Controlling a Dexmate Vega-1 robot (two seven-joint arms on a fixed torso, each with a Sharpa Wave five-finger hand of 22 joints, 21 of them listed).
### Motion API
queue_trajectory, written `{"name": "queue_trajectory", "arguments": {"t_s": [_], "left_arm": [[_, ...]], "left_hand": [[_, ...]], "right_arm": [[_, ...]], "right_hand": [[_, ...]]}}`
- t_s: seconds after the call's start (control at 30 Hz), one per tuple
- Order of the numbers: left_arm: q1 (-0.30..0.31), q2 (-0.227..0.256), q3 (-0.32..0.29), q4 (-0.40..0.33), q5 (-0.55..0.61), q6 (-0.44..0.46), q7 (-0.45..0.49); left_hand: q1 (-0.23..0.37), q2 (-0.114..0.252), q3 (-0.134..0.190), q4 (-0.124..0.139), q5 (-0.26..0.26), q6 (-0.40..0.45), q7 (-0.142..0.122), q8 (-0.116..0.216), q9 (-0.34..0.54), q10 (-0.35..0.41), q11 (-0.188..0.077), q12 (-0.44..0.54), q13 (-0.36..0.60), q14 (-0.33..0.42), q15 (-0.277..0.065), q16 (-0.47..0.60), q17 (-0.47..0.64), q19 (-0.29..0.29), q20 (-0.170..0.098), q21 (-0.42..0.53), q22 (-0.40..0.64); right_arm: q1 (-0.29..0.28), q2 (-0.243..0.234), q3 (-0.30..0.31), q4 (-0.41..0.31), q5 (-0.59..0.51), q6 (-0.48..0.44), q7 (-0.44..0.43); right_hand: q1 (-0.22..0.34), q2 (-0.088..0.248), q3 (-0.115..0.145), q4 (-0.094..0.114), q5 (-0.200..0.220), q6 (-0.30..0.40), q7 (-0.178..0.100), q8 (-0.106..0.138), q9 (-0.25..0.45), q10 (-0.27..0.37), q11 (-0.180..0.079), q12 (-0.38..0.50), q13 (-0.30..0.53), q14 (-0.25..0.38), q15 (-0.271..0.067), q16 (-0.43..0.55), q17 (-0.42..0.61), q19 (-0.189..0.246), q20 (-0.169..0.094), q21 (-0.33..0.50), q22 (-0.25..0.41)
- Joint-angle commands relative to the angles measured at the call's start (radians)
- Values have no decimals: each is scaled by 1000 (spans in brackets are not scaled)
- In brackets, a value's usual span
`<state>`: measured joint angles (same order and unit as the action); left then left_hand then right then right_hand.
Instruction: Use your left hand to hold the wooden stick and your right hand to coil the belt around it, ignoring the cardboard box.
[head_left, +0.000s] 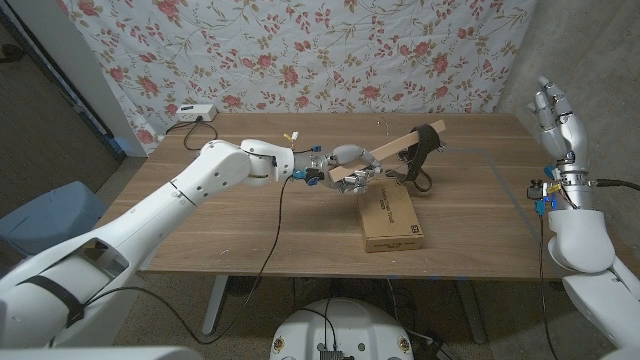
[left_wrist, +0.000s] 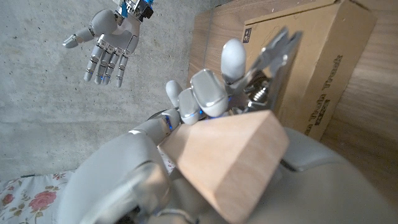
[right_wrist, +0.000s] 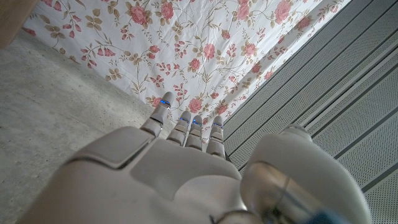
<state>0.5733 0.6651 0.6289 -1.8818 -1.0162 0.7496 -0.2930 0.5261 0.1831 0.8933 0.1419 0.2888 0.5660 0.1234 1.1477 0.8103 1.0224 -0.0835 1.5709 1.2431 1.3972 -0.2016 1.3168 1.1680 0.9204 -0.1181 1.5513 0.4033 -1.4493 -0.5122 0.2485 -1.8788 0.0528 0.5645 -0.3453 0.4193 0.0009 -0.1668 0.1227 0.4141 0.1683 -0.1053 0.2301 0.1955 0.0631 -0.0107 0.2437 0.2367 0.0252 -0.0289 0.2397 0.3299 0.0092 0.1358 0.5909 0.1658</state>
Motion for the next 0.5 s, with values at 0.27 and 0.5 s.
{"name": "queue_trajectory", "arguments": {"t_s": [0.27,0.5], "left_arm": [[-38,-26,3,57,-163,221,146],[-42,-24,6,76,-185,249,146]], "left_hand": [[20,14,17,-10,-8,40,70,-7,-4,16,0,6,1,3,-4,-19,-28,37,-40,1,-30],[45,15,31,-24,-22,33,73,-16,-8,21,2,4,0,13,-3,-39,-67,47,-44,2,-55]], "right_arm": [[17,31,6,-1,-29,9,11],[17,40,5,-9,-37,7,7]], "right_hand": [[3,2,-11,1,0,13,0,3,0,11,-6,1,0,9,-2,-4,-4,12,3,-7,5],[2,4,-13,1,0,17,-1,3,0,14,-7,0,-3,12,2,-5,-10,14,3,-12,5]]}}
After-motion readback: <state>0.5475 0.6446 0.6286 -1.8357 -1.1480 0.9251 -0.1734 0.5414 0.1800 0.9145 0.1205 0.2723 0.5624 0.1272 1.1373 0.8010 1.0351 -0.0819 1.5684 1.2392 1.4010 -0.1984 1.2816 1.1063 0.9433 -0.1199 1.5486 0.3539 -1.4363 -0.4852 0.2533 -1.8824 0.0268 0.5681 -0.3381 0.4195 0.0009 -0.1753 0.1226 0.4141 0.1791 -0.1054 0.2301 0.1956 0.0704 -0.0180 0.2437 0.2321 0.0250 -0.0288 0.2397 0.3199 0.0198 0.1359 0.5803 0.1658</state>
